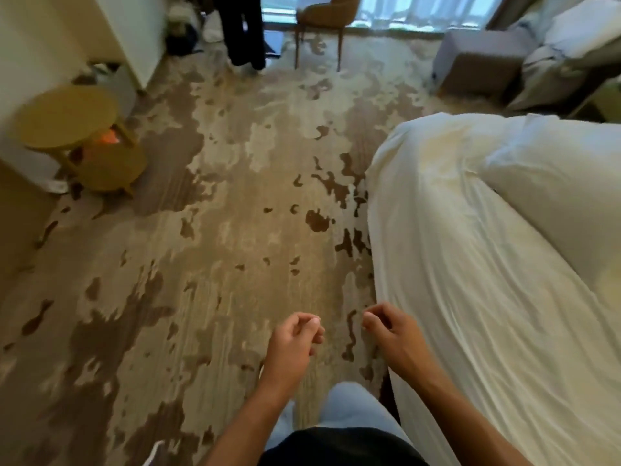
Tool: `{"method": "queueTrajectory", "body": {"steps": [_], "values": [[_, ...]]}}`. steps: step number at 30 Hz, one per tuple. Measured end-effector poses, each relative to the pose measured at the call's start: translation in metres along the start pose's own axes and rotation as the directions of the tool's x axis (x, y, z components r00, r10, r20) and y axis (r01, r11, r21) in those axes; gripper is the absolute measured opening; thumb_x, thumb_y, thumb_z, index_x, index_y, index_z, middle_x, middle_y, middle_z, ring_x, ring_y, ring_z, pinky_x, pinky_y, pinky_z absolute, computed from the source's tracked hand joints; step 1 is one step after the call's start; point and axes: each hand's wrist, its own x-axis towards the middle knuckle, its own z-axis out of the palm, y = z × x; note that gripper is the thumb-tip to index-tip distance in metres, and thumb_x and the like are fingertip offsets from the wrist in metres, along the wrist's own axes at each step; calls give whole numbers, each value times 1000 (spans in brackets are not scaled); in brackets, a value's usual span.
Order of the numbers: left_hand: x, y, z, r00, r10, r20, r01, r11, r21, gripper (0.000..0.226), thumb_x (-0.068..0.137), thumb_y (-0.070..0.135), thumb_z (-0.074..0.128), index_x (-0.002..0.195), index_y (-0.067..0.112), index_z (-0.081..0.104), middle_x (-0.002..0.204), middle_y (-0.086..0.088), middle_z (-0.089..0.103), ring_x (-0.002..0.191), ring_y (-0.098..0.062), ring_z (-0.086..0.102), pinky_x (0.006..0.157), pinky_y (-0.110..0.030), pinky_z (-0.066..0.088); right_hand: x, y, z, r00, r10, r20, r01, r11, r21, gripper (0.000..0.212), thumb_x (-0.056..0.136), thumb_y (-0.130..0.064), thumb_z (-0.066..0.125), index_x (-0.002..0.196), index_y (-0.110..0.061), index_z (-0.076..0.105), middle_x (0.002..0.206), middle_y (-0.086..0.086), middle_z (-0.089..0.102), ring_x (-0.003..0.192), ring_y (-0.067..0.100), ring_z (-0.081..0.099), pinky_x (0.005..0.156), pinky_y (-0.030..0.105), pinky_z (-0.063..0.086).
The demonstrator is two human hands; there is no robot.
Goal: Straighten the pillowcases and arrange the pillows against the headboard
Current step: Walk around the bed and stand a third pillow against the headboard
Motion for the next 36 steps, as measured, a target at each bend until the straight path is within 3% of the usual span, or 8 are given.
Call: {"method": "queueTrajectory", "body": {"steps": [2, 6, 10, 15, 20, 27, 32, 36], "values": [[45, 39, 5, 995, 29, 97, -33, 999, 36, 15, 98, 30, 60, 90, 31, 73, 87, 2, 77, 84, -13, 73, 79, -40, 61, 24, -7, -3, 994, 71, -81, -71, 997, -1, 13, 102, -31, 62, 96, -31, 73, 84, -9, 73, 77, 4, 69, 70, 29, 59], [130, 109, 18, 966, 75, 249, -95, 993, 70, 16, 100, 28, 58, 97, 23, 72, 89, 0, 77, 86, -15, 74, 76, -31, 62, 74, -17, -7, 959, 204, -197, -198, 979, 51, 13, 101, -31, 63, 94, -32, 74, 86, -11, 74, 80, 2, 68, 75, 30, 58], [222, 163, 23, 945, 67, 321, -99, 992, 82, 16, 101, 25, 58, 100, 17, 72, 91, -5, 77, 90, -20, 74, 79, -35, 62, 156, -26, -6, 932, 277, -235, -260, 960, 103, 14, 103, -38, 60, 98, -35, 73, 89, -13, 74, 81, -1, 69, 73, 26, 58], [346, 220, 9, 963, 29, 268, -86, 975, 205, 16, 102, 24, 57, 100, 18, 72, 92, -4, 76, 89, -19, 74, 79, -36, 62, 305, -62, -10, 941, 240, -238, -206, 966, 157, 11, 103, -38, 60, 100, -39, 71, 90, -18, 71, 87, -10, 64, 75, 21, 53], [466, 287, -11, 985, -16, 174, -30, 964, 263, 17, 101, 26, 58, 98, 22, 74, 93, -2, 77, 91, -19, 74, 81, -38, 61, 468, -135, -50, 979, 150, -140, -114, 964, 240, 15, 104, -35, 59, 108, -31, 72, 98, -12, 73, 94, 0, 68, 86, 28, 58], [642, 372, 7, 983, -36, 178, -10, 967, 253, 19, 101, 27, 59, 93, 27, 76, 93, -5, 77, 89, -20, 75, 83, -45, 63, 672, -209, -117, 973, 61, -224, -15, 979, 204, 18, 105, -34, 58, 109, -25, 74, 95, -13, 73, 90, 3, 69, 76, 16, 56], [785, 453, 49, 947, -42, 318, -48, 961, 272, 19, 101, 28, 58, 92, 29, 75, 93, -3, 77, 91, -19, 74, 81, -39, 62, 788, -219, -152, 946, 179, -271, -130, 973, 191, 14, 105, -35, 58, 102, -33, 72, 93, -16, 73, 87, -4, 68, 73, 11, 49], [877, 533, 108, 891, -83, 446, -67, 948, 312, 16, 101, 29, 59, 95, 26, 74, 91, -1, 76, 89, -17, 74, 82, -36, 62, 847, -231, -186, 860, 386, -334, -302, 912, 278, 16, 105, -41, 56, 96, -39, 69, 91, -16, 72, 86, -5, 67, 71, 13, 46]]}}
